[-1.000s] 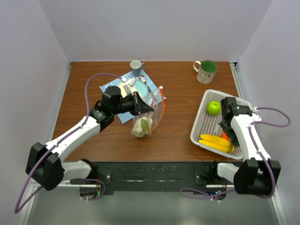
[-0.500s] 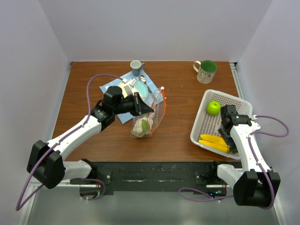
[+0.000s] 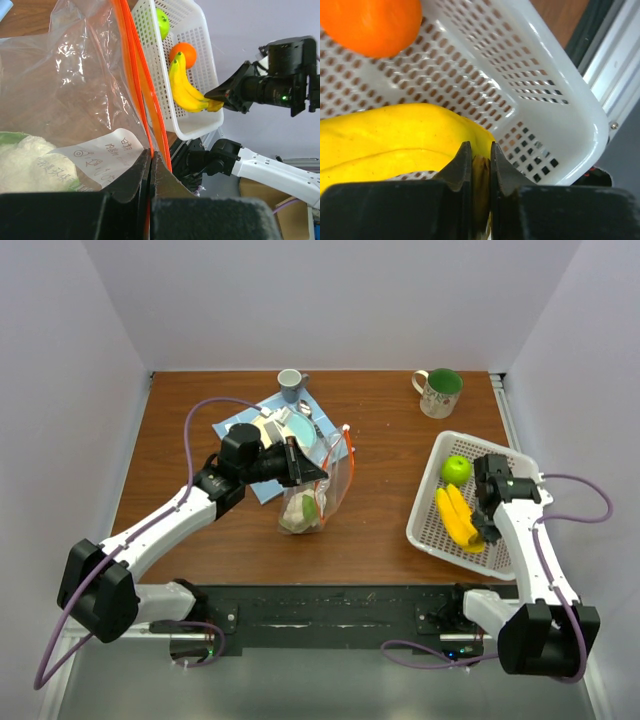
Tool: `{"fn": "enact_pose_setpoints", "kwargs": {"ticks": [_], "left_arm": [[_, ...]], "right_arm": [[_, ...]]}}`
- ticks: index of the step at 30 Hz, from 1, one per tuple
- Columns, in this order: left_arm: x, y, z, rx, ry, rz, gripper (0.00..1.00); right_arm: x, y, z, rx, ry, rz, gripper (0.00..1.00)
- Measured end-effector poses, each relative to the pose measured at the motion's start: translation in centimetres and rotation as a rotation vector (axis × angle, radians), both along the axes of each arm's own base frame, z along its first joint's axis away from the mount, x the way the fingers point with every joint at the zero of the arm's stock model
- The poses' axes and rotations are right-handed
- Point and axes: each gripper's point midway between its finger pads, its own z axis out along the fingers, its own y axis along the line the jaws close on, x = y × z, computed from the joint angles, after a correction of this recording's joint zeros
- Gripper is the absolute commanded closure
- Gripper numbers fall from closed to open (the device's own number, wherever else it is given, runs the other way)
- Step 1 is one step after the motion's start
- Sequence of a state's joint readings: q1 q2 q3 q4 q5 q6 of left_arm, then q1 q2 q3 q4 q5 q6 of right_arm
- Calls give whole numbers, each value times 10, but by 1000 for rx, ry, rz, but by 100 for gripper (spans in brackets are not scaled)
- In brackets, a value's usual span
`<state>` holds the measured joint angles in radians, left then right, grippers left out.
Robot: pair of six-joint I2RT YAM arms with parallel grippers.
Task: Place the food in the zip-top bag and seal the zipper
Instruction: Pick up the fake fruit from the bin.
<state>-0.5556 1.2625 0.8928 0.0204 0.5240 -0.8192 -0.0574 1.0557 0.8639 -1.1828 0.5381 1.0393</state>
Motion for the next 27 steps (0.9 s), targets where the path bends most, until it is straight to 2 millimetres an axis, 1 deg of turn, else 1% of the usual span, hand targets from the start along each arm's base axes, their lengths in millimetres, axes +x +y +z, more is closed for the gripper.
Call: {"fn": "enact_pose_setpoints", "kwargs": {"ticks": [4, 10, 12, 16, 19, 22, 23, 25, 27], "left_arm": [[1, 0, 0, 0, -1, 4, 100], [2, 0, 2, -6, -9, 5, 100], [3, -1, 4, -13, -12, 8, 100], [4, -1, 5, -13, -15, 13, 100], [5, 0, 4, -10, -16, 24, 100], [8, 1, 5, -7, -20, 36, 100], [9, 1, 5, -6, -20, 41, 100], [10, 1, 6, -6, -22, 46, 100], [11, 1, 8, -6, -25, 50, 100]], "right_arm": [[25, 4, 22, 25, -53, 73, 100], [60, 21, 59, 91, -176, 236, 100], [71, 31, 74, 118, -243, 311, 100], [90, 57, 118, 132, -376, 472, 100], [104, 92, 156, 126, -469, 633, 100], [113, 135, 183, 123, -529, 794, 100], [114, 144, 186, 120, -532, 827, 100], [118, 168, 191, 113, -541, 907, 100], [122, 187, 189, 120, -543, 969, 100]]}}
